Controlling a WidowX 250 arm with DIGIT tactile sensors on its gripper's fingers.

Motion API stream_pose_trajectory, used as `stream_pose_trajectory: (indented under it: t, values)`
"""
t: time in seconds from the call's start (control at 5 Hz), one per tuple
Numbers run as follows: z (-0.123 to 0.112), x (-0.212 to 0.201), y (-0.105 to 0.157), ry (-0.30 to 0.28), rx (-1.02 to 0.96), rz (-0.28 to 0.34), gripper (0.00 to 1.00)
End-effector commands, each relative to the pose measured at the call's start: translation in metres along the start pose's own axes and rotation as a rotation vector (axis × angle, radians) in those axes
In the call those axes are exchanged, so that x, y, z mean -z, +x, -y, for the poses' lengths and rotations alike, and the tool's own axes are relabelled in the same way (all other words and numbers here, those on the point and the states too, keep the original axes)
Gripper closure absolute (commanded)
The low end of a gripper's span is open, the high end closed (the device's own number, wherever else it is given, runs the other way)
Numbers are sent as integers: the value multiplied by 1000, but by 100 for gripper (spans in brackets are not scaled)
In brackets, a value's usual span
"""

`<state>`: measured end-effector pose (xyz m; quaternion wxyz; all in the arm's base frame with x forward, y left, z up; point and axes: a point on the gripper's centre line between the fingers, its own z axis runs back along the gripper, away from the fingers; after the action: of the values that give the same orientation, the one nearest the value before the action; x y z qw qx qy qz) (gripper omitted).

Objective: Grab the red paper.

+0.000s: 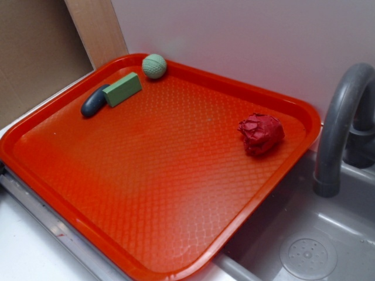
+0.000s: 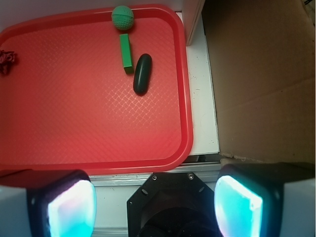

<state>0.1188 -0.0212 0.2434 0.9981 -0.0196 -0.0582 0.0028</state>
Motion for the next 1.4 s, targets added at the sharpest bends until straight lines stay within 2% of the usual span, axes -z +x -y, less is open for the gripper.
stream_pose_trajectory:
  t: [0.0,0.2,0.4,0.6,0.8,1.0,1.2]
  values:
    - [0,0,0,0,0,0,0]
    - [32,2,16,-52,9,26,0]
    - [62,2,34,-100,-25,17,0]
    - [97,7,56,-212,-51,98,0]
    - [132,23,82,-285,-63,148,0]
    - [173,47,108,-525,-77,154,0]
    - [209,80,120,-357,-40,122,0]
